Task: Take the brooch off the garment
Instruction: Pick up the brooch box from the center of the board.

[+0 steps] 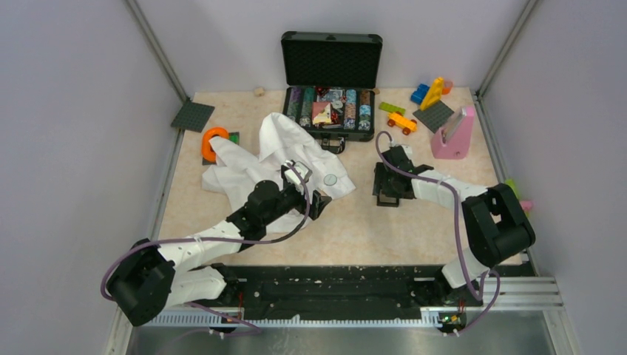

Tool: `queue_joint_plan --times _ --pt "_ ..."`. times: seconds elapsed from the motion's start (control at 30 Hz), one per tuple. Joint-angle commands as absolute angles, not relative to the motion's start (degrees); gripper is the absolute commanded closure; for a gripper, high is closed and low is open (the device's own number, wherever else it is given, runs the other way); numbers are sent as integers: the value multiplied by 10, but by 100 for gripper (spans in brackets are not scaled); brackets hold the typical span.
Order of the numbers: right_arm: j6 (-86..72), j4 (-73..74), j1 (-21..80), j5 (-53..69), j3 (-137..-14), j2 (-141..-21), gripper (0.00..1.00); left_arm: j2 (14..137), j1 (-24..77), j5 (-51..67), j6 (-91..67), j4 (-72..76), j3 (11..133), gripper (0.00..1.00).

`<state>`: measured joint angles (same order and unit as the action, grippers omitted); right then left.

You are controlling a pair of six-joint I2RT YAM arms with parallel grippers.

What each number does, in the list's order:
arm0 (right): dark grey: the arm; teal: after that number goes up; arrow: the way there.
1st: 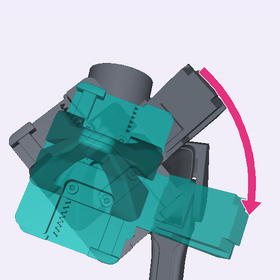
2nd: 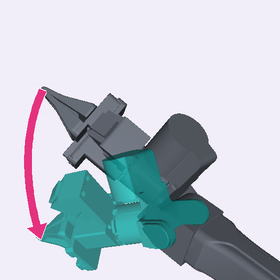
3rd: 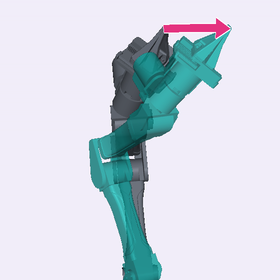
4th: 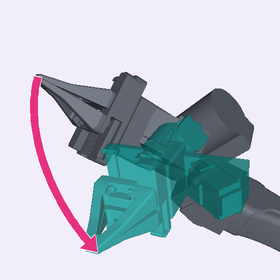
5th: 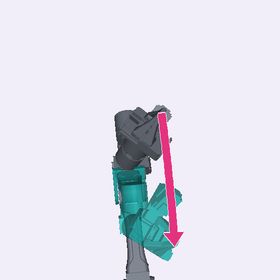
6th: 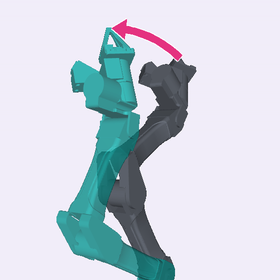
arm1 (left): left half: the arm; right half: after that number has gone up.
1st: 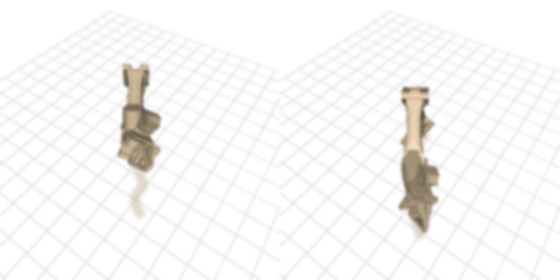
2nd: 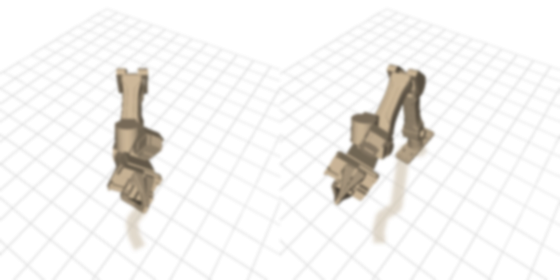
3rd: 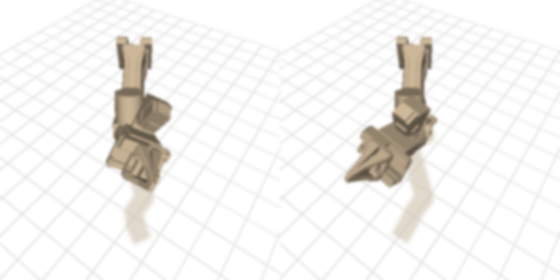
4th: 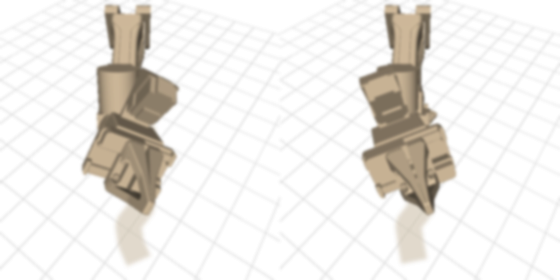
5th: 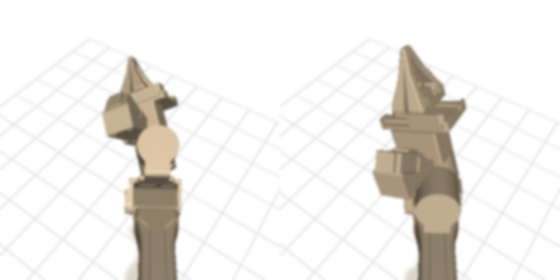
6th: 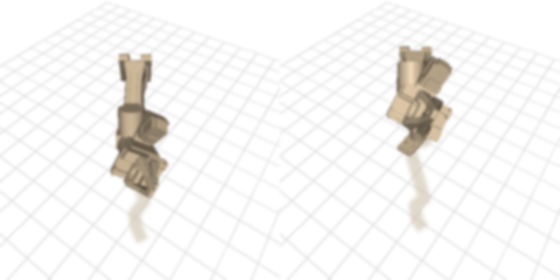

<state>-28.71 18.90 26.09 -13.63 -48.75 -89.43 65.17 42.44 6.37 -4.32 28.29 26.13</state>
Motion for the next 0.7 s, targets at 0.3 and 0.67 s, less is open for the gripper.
queue_joint_plan --times 0.3,0.67 --pt "-280 65 266 92 -428 -702 37 623 395 -101 -254 495 164 1" --pt "-302 -118 267 307 -320 -586 48 644 390 188 -281 584 176 5"
